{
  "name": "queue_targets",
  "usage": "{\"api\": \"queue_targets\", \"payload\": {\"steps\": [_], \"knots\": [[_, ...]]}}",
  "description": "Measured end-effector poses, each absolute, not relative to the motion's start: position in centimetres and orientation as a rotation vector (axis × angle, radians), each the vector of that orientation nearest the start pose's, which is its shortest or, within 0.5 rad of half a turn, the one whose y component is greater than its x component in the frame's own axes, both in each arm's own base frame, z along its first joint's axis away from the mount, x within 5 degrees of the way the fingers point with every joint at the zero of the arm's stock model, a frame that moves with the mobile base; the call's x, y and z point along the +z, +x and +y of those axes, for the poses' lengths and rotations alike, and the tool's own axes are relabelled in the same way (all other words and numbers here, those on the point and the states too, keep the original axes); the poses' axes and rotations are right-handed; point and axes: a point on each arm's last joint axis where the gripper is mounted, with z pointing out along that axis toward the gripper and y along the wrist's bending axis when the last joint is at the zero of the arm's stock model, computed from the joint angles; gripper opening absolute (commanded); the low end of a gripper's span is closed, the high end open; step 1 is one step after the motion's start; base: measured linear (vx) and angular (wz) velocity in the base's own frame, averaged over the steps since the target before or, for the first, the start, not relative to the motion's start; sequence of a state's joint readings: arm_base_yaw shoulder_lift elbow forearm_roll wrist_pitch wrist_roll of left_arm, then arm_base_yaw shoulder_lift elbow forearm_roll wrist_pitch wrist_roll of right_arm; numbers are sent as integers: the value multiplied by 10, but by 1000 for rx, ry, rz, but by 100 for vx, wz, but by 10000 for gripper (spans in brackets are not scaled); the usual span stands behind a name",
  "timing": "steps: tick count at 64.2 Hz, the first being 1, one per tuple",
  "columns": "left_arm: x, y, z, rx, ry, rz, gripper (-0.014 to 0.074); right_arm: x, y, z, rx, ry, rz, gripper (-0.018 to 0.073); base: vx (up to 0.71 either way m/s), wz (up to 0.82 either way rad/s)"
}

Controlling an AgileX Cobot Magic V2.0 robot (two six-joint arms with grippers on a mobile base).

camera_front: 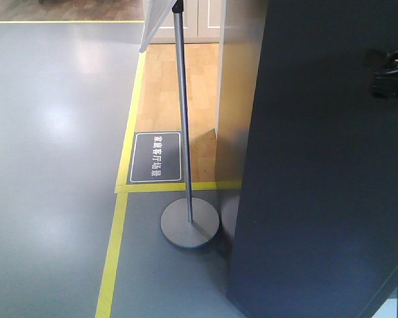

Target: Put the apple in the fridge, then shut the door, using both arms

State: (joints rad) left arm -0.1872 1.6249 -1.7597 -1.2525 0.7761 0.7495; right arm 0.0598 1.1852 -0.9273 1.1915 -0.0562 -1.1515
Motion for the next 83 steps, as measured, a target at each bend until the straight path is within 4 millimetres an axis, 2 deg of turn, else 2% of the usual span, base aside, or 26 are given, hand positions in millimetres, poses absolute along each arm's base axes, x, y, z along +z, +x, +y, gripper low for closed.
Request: {"api": "queue_targets", "payload": {"steps": [20,47,64,75,83], "knots": [[475,346,-125,-1000,377,1670,342,361,322,2,-87,125,1713,547,0,0],[468,351,-120,-851,413,1725,342,360,393,5,-100,125,1700,547,0,0],[465,353,-117,-801,396,1754,342,364,415,-3,-29,181,1688,547,0,-1],[464,353,-117,-808,374,1771,342,367,433,-14,-27,66,1700,547,0,-1],[464,353,-117,-818,362,1775,342,369,436,-19,-19,26,1707,547,0,0]]}}
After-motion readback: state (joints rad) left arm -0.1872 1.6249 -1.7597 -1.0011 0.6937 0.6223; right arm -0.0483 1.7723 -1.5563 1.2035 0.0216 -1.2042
